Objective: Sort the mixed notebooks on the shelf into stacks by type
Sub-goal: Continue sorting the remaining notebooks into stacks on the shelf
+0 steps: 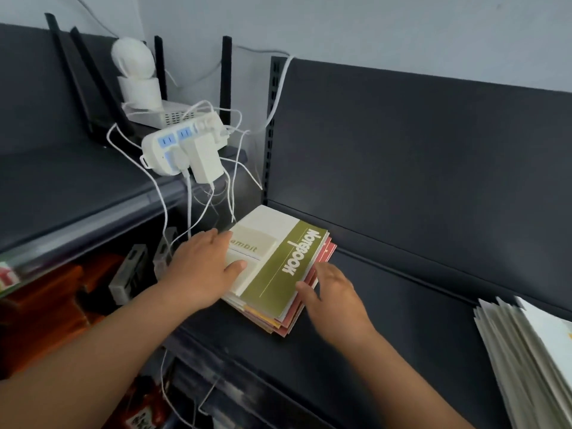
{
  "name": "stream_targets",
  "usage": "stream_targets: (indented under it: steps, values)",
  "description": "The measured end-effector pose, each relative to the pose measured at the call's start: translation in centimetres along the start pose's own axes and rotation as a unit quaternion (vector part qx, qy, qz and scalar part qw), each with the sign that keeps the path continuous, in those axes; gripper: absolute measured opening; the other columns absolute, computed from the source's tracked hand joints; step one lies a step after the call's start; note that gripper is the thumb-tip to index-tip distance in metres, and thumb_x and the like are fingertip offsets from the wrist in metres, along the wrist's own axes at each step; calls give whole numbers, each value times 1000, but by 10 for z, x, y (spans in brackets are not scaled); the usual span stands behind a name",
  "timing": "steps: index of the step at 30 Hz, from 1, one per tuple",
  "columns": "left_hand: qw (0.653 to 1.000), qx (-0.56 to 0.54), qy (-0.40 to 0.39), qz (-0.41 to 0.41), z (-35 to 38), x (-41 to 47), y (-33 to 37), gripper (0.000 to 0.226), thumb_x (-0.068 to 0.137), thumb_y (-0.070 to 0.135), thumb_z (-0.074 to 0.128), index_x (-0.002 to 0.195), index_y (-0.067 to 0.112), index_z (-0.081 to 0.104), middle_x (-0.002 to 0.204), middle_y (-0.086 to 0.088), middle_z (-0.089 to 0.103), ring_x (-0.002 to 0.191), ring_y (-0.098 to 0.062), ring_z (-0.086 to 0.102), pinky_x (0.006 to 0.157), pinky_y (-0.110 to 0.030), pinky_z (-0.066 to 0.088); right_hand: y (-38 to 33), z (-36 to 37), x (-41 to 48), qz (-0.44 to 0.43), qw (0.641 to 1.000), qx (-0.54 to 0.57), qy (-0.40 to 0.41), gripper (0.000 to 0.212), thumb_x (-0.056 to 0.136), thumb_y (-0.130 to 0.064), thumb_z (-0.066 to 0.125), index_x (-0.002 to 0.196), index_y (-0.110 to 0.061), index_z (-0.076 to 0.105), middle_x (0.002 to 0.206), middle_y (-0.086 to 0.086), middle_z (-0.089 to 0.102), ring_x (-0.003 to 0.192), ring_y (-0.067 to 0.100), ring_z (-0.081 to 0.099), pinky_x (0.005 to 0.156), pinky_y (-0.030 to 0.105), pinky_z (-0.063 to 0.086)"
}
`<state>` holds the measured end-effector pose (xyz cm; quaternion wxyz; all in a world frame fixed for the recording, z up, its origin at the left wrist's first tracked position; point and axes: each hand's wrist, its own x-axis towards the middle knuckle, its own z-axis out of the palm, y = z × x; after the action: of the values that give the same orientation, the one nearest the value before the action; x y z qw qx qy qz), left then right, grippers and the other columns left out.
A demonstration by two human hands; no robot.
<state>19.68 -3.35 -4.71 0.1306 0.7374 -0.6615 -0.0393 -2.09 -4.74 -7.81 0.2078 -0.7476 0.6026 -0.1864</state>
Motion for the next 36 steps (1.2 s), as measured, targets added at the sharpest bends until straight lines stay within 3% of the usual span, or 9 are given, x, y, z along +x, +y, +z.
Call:
stream_targets:
  steps: [4, 9, 17, 23, 25, 27, 30, 32, 36]
  values:
    - [998, 3, -57, -12, -1, 27, -17, 70, 92, 57, 43, 149, 19, 26, 146, -7, 39, 138, -24, 32, 109, -39, 29, -11, 7, 14, 41, 999, 4, 15, 55, 99, -48, 43, 145, -19, 38, 151, -2, 41, 140, 19, 37, 113, 44, 37]
    - [994, -32, -105, 29, 10, 41, -29, 67, 87, 65, 36, 141, 26, 35, 131, 0, 51, 119, -21, 50, 98, -40, 43, -24, 19, 21, 102, 993, 40, 34, 53, 97, -49, 46, 142, -21, 42, 142, -3, 48, 128, 18, 48, 104, 41, 46]
    - [991, 17, -106, 82, 28, 33, -10, 76, 93, 66, 20, 153, 20, 10, 159, -15, 11, 145, -32, 14, 118, -45, 17, -29, 26, 10, 176, 979, 67, 82, 36, 98, -44, 47, 128, -24, 49, 123, -6, 58, 107, 12, 57, 86, 31, 51]
    - [991, 8, -90, 94, 35, 29, 4, 75, 93, 64, 24, 151, 19, 12, 158, -17, 14, 145, -35, 13, 118, -48, 17, -32, 23, 1, 212, 950, 190, 129, 35, 95, -31, 59, 128, -28, 45, 101, -23, 53, 89, -1, 57, 65, 10, 43]
    - [990, -12, -89, 106, 36, 28, 8, 73, 93, 63, 26, 150, 20, 14, 157, -15, 17, 143, -33, 18, 115, -47, 23, -33, 20, -2, 256, 901, 317, 148, 56, 92, -28, 66, 140, -23, 38, 109, -15, 56, 93, 5, 62, 73, 17, 52]
    - [988, -22, -92, 118, 38, 27, 13, 70, 94, 61, 27, 149, 20, 16, 156, -13, 21, 141, -32, 21, 114, -47, 26, -33, 18, -5, 315, 840, 414, 155, 69, 88, -27, 71, 145, -16, 34, 115, -3, 61, 96, 17, 67, 82, 38, 58]
    - [987, -9, -92, 132, 41, 25, 19, 66, 94, 59, 24, 148, 21, 20, 151, -9, 30, 137, -30, 27, 111, -48, 29, -27, 13, -10, 348, 800, 472, 129, 39, 87, -23, 73, 119, -10, 56, 99, 5, 74, 83, 23, 74, 65, 36, 60]
    - [986, 0, -94, 141, 42, 24, 24, 63, 95, 57, 22, 147, 22, 22, 149, -8, 32, 137, -29, 28, 111, -49, 26, -25, 11, -14, 347, 797, 480, 112, 29, 86, -21, 74, 109, -11, 60, 94, 6, 76, 81, 24, 75, 60, 34, 58]
    - [981, -14, -110, 160, 42, 22, 34, 55, 97, 51, 21, 144, 23, 22, 150, -7, 29, 140, -28, 21, 116, -49, 18, -19, 11, -16, 334, 836, 410, 144, 37, 79, -22, 80, 108, -16, 57, 99, 3, 74, 85, 21, 74, 74, 40, 61]
